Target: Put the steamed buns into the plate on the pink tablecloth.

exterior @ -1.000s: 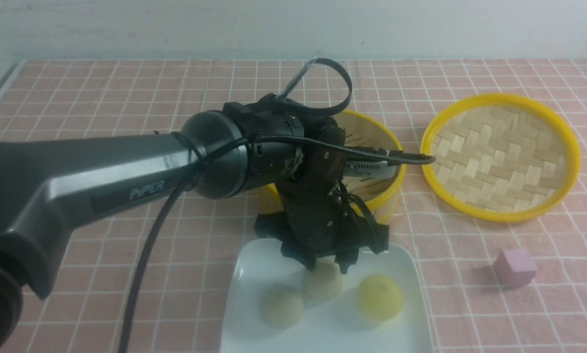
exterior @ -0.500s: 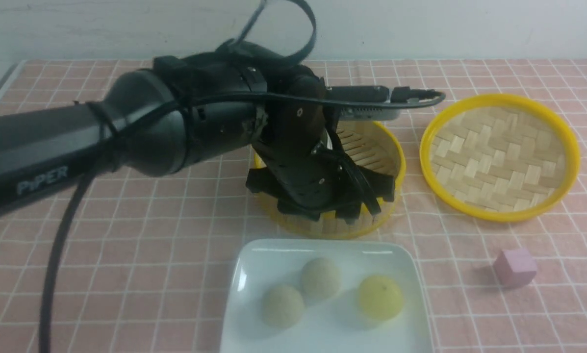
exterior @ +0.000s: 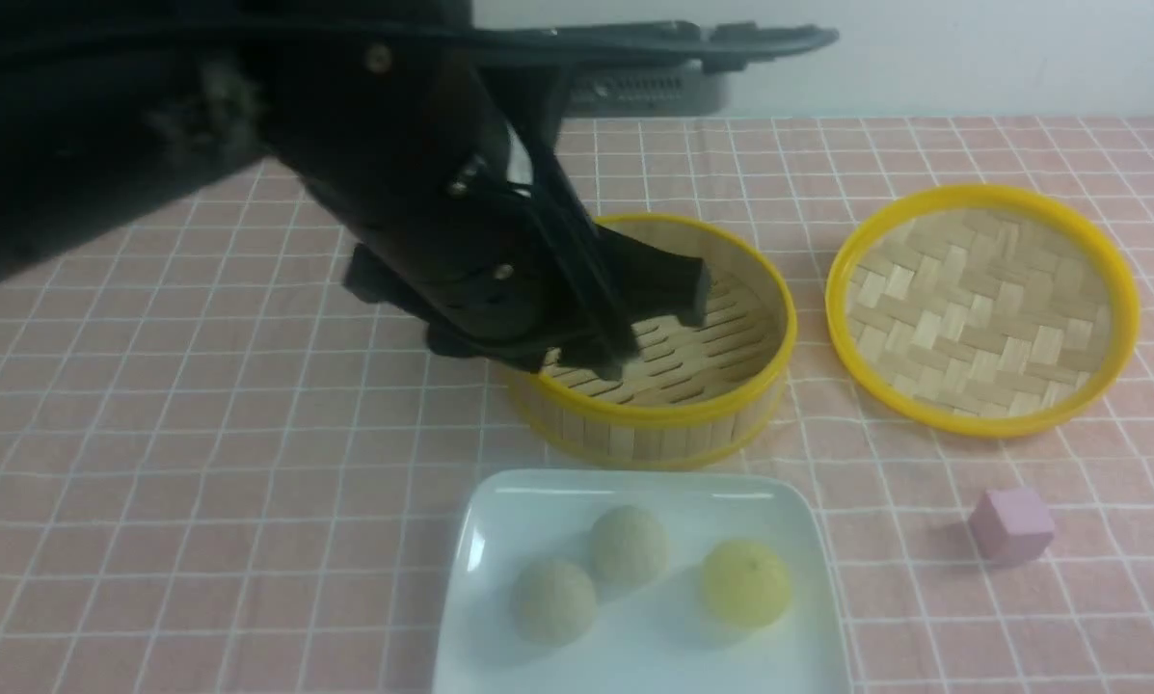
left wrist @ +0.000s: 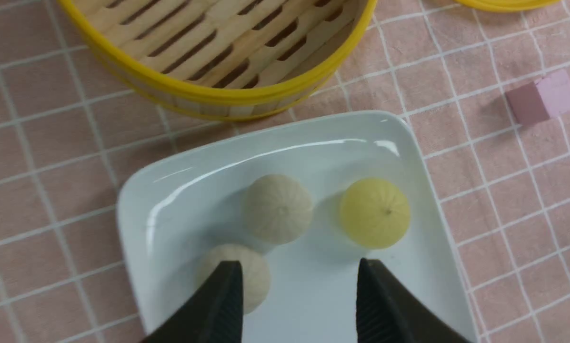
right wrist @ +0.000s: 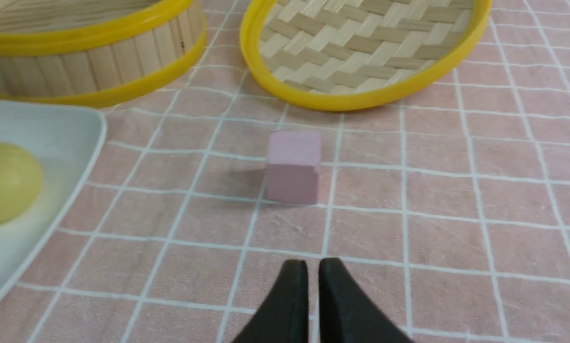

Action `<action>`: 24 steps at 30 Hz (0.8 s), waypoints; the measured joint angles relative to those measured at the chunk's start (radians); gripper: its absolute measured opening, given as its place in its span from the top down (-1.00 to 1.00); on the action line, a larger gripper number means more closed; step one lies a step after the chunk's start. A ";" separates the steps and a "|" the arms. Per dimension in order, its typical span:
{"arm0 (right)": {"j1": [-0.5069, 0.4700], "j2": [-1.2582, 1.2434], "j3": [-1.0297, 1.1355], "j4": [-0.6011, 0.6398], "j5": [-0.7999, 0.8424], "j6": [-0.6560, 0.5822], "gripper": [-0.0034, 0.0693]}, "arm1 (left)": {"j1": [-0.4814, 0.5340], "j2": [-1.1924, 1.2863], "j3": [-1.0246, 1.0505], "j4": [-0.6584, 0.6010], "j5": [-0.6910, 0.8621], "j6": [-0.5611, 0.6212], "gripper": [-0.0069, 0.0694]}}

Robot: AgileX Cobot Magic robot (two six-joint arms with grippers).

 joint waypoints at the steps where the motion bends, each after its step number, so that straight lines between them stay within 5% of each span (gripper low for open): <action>1: -0.020 0.000 0.001 0.000 -0.006 0.000 0.83 | 0.000 -0.042 0.000 0.037 0.041 0.000 0.01; 12: -0.111 0.000 0.003 0.000 -0.012 0.000 0.81 | 0.000 -0.338 0.063 0.228 0.207 0.004 0.76; 18: -0.130 0.000 0.003 0.000 -0.012 0.000 0.79 | 0.000 -0.569 0.324 0.230 0.181 -0.001 0.82; 24: -0.164 0.000 0.003 0.000 -0.012 0.000 0.77 | 0.000 -0.795 0.651 0.179 -0.069 -0.073 0.82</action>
